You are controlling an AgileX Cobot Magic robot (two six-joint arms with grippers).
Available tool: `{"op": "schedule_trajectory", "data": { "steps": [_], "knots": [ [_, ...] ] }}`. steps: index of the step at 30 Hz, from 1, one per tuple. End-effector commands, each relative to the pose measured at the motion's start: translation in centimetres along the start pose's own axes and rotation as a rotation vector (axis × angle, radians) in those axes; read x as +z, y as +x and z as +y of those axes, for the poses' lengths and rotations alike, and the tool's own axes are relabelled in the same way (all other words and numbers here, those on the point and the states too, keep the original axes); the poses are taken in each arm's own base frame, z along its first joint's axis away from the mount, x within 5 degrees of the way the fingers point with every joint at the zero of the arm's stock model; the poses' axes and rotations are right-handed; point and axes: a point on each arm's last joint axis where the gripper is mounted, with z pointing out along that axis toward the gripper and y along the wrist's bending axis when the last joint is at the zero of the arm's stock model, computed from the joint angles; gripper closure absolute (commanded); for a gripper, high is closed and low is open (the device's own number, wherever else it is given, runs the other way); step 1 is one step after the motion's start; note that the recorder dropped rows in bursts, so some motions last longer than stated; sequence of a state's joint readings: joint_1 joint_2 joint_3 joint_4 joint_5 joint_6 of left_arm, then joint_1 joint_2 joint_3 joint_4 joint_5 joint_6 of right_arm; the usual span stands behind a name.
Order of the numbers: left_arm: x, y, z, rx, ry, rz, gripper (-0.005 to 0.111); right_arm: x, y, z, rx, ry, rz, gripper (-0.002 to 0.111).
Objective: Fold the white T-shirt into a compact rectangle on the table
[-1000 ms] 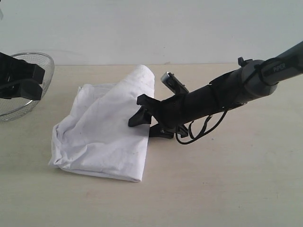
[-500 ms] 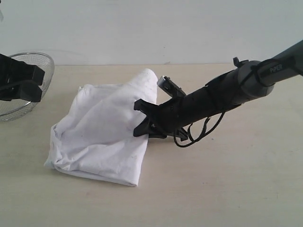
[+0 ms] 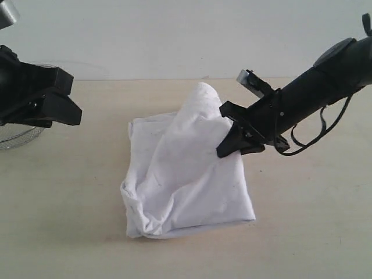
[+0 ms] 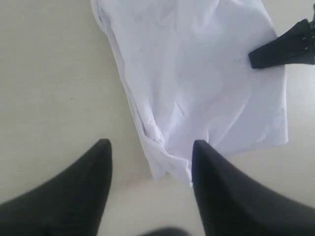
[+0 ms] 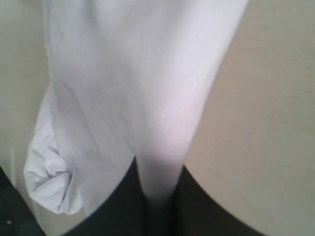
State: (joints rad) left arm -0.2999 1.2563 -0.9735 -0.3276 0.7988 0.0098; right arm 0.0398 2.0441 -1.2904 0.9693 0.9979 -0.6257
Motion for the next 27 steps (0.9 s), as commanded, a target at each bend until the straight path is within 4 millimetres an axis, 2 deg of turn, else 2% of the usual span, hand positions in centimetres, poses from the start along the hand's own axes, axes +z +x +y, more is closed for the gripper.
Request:
{"op": "schedule_trajectory", "data": {
  "steps": [1,4,5,6,8,10,11,12,15,17,27],
  "knots": [
    [0.3,0.1,-0.8,-0.017,0.086,-0.022,0.063,-1.1,1.3,-0.6,0.002,0.069,0.056,0.108],
    [2.8,1.6,-1.9,-0.02,0.149,0.029,0.065,-0.3,2.4,-1.7,0.041,0.099,0.056,0.108],
    [4.5,2.6,-2.5,-0.013,0.155,0.083,0.066,0.1,3.0,-2.1,0.042,0.112,0.06,0.108],
    [5.4,3.2,-2.7,-0.004,0.153,0.114,0.066,0.3,3.3,-2.3,0.04,0.115,0.067,0.105],
    [7.4,4.2,-3.7,0.026,0.152,0.175,0.066,0.6,4.0,-2.6,0.038,0.113,0.082,0.086],
    [8.9,5.1,-5.1,0.072,0.164,0.222,0.067,0.6,4.2,-2.6,0.039,0.102,0.094,0.052],
    [9.2,5.4,-5.6,0.086,0.169,0.229,0.069,0.6,4.1,-2.6,0.042,0.098,0.093,0.045],
    [9.4,5.7,-6.1,0.113,0.171,0.233,0.072,0.6,4.1,-2.6,0.04,0.096,0.089,0.047],
    [10.6,6.2,-6.2,0.151,0.141,0.256,0.084,0.6,4.0,-2.5,0.043,0.094,0.081,0.07],
    [11.4,6.2,-6.0,0.143,0.126,0.26,0.087,0.3,4.0,-2.2,0.035,0.096,0.068,0.08],
    [14.4,7.6,-5.1,0.151,0.072,0.375,0.087,-0.7,3.8,-1.3,0.005,0.101,0.035,0.08]
  ]
}}
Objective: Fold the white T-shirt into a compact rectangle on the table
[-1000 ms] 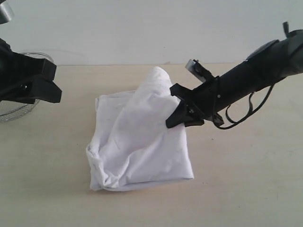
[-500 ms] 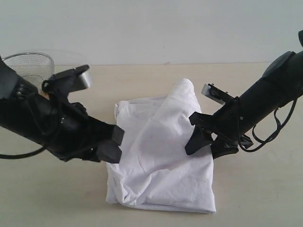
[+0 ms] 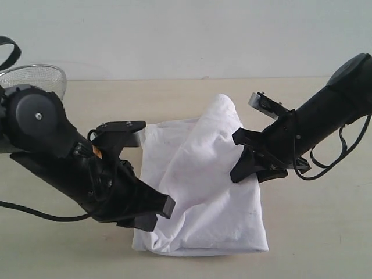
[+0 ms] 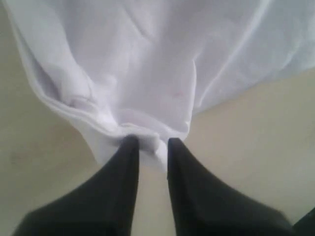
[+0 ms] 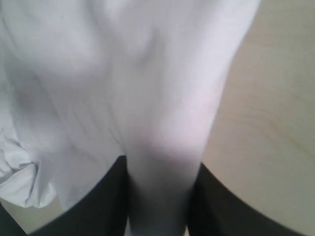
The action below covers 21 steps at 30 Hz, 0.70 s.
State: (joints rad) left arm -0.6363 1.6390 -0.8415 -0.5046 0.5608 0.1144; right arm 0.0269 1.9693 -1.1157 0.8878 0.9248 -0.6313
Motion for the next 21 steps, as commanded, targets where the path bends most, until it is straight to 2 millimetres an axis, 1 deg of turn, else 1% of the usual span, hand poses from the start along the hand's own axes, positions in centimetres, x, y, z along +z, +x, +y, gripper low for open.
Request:
{"op": "schedule_trajectory", "data": {
  "steps": [1,4,10,15,16,17,20,21],
  "knots": [
    [0.8,0.2,0.4,0.021,-0.03,0.037,0.087,-0.5,0.0,0.2,-0.018,0.002,-0.012,0.08],
    [0.9,0.5,0.8,0.014,-0.071,0.047,0.087,-0.5,0.0,0.2,-0.019,0.002,-0.01,0.08],
    [1.2,1.8,2.4,-0.006,-0.195,0.103,0.087,-0.5,0.1,0.1,-0.033,0.005,-0.005,0.08],
    [1.2,2.5,3.3,-0.011,-0.277,0.135,0.087,-0.5,0.1,0.0,-0.049,0.017,0.004,0.079],
    [1.2,2.5,3.3,-0.013,-0.28,0.136,0.087,-0.5,0.2,0.0,-0.051,0.02,0.006,0.074],
    [1.2,2.6,3.4,-0.014,-0.282,0.142,0.087,-0.5,0.2,0.0,-0.05,0.02,0.007,0.067],
    [0.9,2.6,3.2,-0.019,-0.276,0.136,0.087,-0.4,0.3,-0.1,-0.044,0.024,0.006,0.037],
    [0.6,2.5,3.1,-0.016,-0.27,0.118,0.087,-0.4,0.3,-0.1,-0.042,0.024,0.006,0.031]
  ]
}}
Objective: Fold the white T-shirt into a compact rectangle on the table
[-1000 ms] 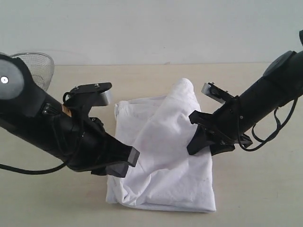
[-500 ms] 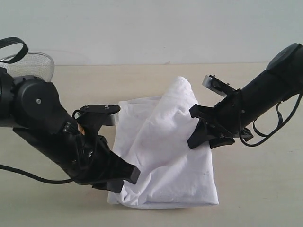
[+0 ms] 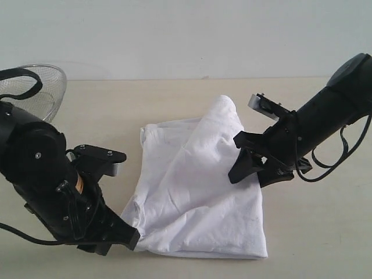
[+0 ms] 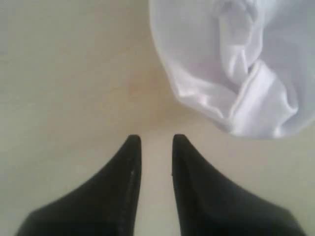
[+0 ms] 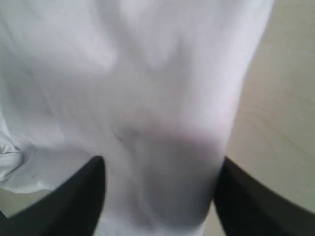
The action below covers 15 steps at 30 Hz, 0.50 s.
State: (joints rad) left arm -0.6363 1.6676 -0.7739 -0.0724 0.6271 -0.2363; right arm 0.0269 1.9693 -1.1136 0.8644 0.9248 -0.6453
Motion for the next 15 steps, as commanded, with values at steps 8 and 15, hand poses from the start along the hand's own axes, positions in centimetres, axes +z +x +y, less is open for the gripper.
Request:
{"op": "schedule_trajectory", "data": {
  "steps": [8,15],
  "knots": [
    [-5.6,0.1,-0.5,-0.037,0.087,-0.196,0.087,-0.4,0.1,0.0,-0.005,0.011,-0.016,0.036],
    [-7.8,-0.9,-1.4,-0.063,0.215,-0.381,0.087,-0.4,-0.1,0.1,0.009,-0.001,-0.034,0.036]
  ]
}}
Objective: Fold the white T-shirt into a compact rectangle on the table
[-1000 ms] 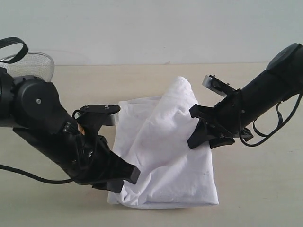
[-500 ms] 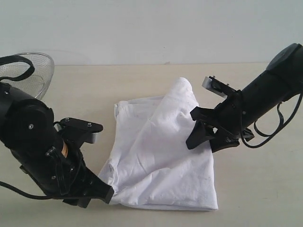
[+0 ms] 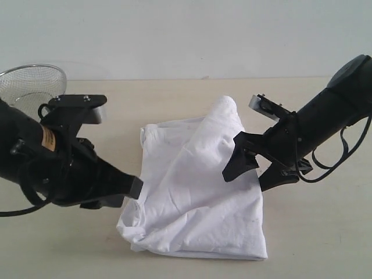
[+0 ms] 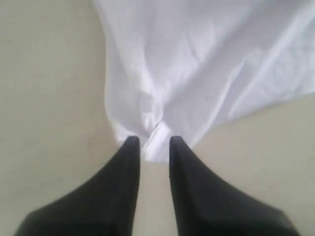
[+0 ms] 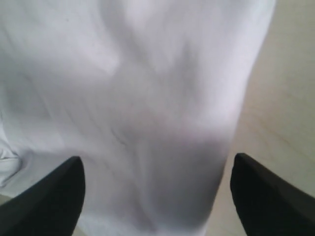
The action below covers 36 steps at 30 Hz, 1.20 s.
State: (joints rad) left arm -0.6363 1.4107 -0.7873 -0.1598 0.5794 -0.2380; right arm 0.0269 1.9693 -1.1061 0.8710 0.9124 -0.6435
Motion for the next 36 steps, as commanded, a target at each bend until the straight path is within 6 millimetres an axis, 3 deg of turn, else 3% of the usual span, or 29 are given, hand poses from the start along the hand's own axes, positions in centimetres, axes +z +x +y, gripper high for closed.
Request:
{"op": "schedule_trajectory", "data": {
  "steps": [1,10,15,28,32,36],
  "knots": [
    [0.3,-1.0,-0.7,-0.01,0.074,-0.097,0.087,-0.6,-0.2,0.2,0.0,0.0,-0.035,0.036],
    [5.3,-1.1,-0.1,-0.018,0.023,-0.03,0.087,-2.9,-0.9,1.5,-0.044,0.048,-0.167,0.036],
    [7.1,-1.3,0.0,0.005,0.007,0.004,0.087,-3.7,-1.0,1.9,-0.047,0.061,-0.206,0.036],
    [7.5,-2.6,-0.2,0.041,-0.047,0.088,0.086,-3.7,-0.8,1.8,-0.072,0.079,-0.189,0.036],
    [7.5,-2.5,0.1,0.033,-0.085,0.095,0.073,-3.7,-0.9,1.8,-0.071,0.08,-0.19,0.036],
    [7.5,-2.6,0.0,0.007,-0.077,0.081,0.049,-3.7,-0.9,1.8,-0.071,0.08,-0.19,0.036]
  ]
}}
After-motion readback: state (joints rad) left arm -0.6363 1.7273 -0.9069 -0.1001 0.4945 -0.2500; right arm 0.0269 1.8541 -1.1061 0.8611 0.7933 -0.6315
